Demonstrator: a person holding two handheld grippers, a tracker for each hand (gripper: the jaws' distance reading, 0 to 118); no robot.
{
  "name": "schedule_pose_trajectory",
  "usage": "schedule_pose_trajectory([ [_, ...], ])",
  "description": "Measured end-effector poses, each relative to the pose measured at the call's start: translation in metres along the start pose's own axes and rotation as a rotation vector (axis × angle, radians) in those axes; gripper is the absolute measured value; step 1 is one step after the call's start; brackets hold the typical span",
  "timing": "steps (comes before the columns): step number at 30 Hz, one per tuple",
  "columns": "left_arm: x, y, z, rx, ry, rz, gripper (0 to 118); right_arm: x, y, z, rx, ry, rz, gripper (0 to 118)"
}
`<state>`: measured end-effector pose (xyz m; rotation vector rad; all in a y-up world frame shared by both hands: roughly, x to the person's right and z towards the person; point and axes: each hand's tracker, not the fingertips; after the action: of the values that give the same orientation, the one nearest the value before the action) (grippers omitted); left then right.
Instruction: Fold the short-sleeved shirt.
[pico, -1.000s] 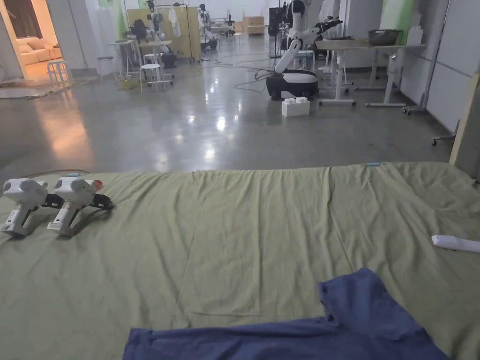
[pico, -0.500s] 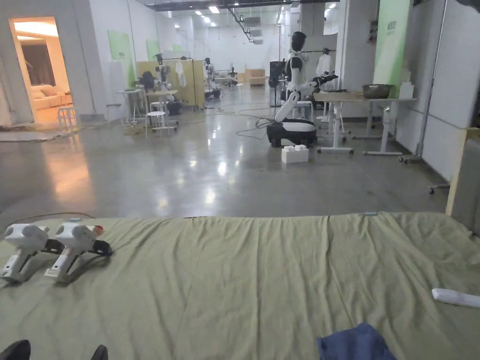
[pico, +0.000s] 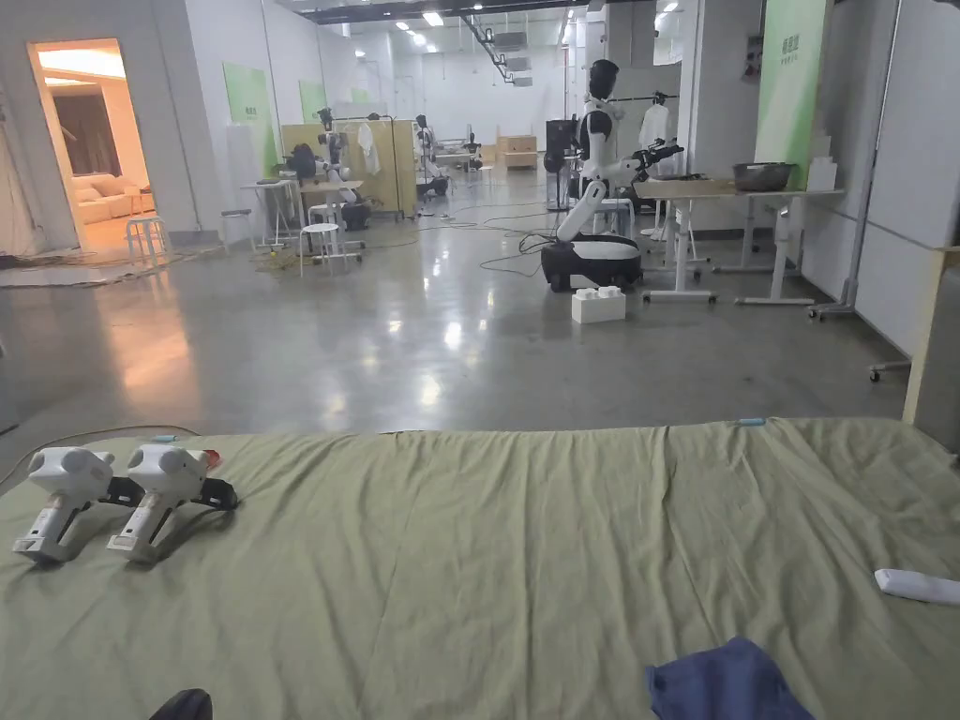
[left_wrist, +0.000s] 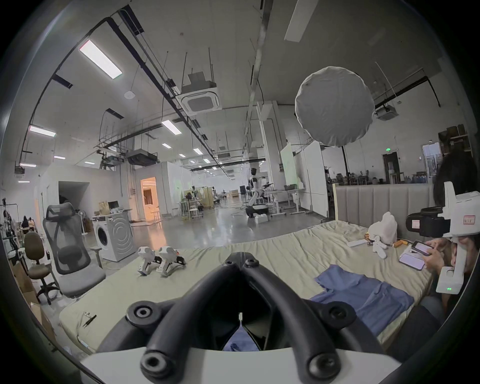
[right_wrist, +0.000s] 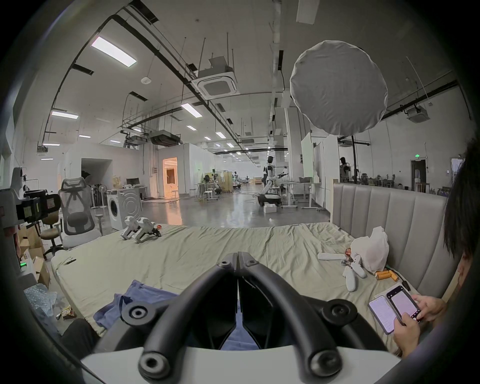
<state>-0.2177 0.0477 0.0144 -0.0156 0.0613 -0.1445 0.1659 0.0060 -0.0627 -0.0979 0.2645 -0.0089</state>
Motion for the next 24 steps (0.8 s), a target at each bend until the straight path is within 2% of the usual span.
schedule_pose_trajectory([
  [3, -0.005, 0.001, -0.004, -0.009, -0.018, 0.039, 0, 0.002, 0.003, -0.001, 0.005, -0.005, 0.009, 0],
  [6, -0.007, -0.001, -0.015, -0.046, -0.024, 0.052, 0, 0.005, 0.001, -0.006, -0.004, -0.002, -0.019, 0],
  [9, -0.019, -0.011, -0.043, -0.154, -0.068, 0.146, 1, 0.008, -0.009, -0.012, -0.032, -0.007, -0.033, 0],
  [11, -0.03, -0.023, -0.078, -0.29, -0.121, 0.191, 4, 0.01, -0.018, -0.016, -0.067, 0.0, -0.053, 0],
  [12, -0.034, -0.036, -0.102, -0.367, -0.123, 0.175, 7, 0.011, -0.023, -0.02, -0.092, 0.008, -0.072, 0],
  [13, -0.037, -0.051, -0.126, -0.431, -0.13, 0.161, 14, 0.012, -0.028, -0.023, -0.115, 0.015, -0.087, 0],
  [14, -0.042, -0.065, -0.148, -0.488, -0.15, 0.158, 27, 0.013, -0.032, -0.026, -0.131, 0.018, -0.093, 0],
  [16, -0.057, -0.103, -0.198, -0.607, -0.153, 0.229, 46, 0.017, -0.043, -0.029, -0.166, 0.013, -0.095, 0],
  [17, -0.062, -0.122, -0.219, -0.658, -0.145, 0.264, 50, 0.019, -0.047, -0.032, -0.186, 0.005, -0.098, 0],
  [20, -0.082, -0.181, -0.28, -0.844, -0.072, 0.336, 50, 0.03, -0.063, -0.037, -0.26, -0.017, -0.146, 0],
  [24, -0.09, -0.239, -0.321, -0.948, 0.025, 0.283, 50, 0.047, -0.083, -0.042, -0.33, -0.062, -0.169, 0],
])
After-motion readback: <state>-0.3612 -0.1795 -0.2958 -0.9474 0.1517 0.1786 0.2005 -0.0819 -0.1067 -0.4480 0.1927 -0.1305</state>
